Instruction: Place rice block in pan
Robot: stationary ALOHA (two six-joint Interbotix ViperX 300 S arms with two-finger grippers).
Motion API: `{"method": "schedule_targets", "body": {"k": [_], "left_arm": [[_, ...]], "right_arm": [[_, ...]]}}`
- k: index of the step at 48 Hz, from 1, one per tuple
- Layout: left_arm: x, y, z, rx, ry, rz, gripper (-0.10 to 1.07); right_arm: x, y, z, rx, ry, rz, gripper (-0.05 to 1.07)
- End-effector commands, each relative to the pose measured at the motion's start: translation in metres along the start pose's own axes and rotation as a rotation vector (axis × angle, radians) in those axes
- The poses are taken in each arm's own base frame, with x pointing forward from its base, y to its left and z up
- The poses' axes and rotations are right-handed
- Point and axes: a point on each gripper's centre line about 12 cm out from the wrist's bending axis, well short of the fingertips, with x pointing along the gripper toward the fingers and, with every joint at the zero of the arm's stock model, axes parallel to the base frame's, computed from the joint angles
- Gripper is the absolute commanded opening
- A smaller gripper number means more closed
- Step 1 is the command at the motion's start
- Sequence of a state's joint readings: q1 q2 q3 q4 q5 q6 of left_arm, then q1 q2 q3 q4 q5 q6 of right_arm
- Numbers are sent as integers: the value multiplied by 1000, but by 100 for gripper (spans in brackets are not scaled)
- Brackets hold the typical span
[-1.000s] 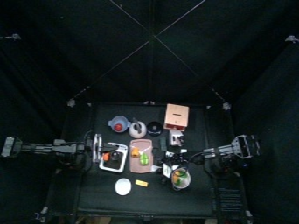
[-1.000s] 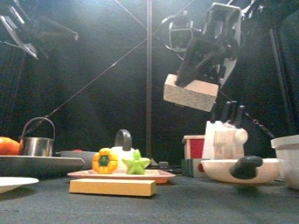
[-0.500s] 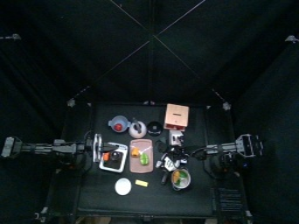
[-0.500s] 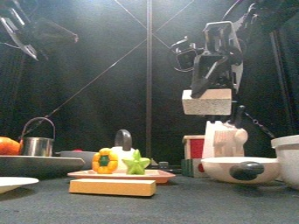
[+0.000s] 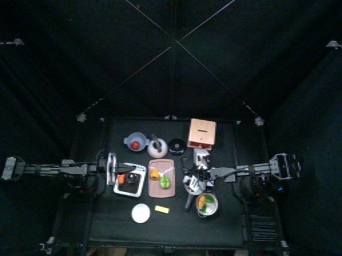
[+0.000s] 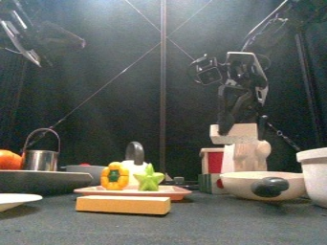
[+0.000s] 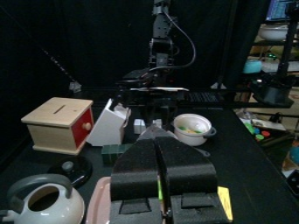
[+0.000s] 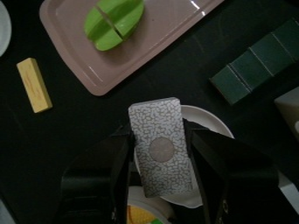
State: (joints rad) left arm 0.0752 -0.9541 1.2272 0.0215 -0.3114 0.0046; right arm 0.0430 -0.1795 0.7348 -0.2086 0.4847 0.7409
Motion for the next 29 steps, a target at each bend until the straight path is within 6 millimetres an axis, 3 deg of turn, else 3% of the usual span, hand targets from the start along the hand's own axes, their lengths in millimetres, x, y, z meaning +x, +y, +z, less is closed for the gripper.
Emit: {"method": "schedule_targets", "body": {"k": [1,20,29], "left_arm": [[1,1,6,2,-20,3,1],[1,1,5,3,-18,6,1],[1,1,5,2,-18,6,1]], "right_arm": [[-5,3,0,-10,-22,7,55],[13,-5,-10,-17,26,-60,57],[15,-6,-12,-13,46,-76,67]]}}
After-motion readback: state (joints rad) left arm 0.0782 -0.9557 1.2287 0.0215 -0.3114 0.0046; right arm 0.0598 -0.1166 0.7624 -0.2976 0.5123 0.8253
